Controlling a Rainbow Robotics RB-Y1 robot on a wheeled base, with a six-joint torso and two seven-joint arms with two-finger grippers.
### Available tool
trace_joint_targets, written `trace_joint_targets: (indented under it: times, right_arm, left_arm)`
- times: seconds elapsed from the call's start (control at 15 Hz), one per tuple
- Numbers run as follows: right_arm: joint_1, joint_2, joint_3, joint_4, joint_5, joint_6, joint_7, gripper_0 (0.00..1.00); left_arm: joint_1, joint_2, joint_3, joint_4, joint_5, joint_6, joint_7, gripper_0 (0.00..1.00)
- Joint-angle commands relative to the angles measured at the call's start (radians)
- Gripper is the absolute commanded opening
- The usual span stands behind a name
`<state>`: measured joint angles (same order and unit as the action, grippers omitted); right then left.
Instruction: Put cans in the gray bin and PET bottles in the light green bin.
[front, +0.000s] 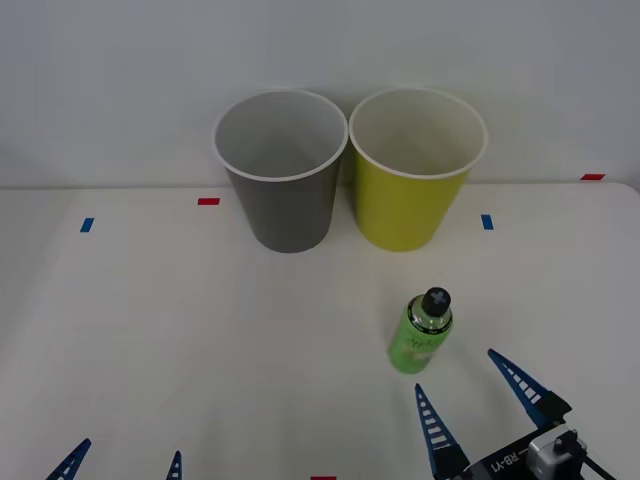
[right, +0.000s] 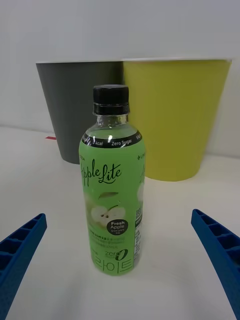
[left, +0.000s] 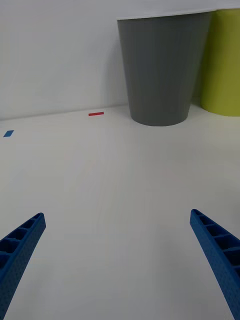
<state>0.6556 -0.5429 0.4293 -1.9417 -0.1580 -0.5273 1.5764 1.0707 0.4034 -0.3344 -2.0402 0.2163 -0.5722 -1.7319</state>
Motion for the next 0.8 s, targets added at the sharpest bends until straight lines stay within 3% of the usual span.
trace_joint_targets:
  times: [0.07,0.8]
  right_arm:
    - [-0.057,0.046,0.003,0.049,0.000,-0.005,0.005,1.00]
    - [-0.214,0.112,-0.001,0.073,0.002,0.151,0.025,1.00]
  left_arm:
    - [0.000,0.000,0.000,0.000,0.000,0.000,0.000,1.00]
    - [0.000,0.000,0.000,0.000,0.000,0.000,0.000,1.00]
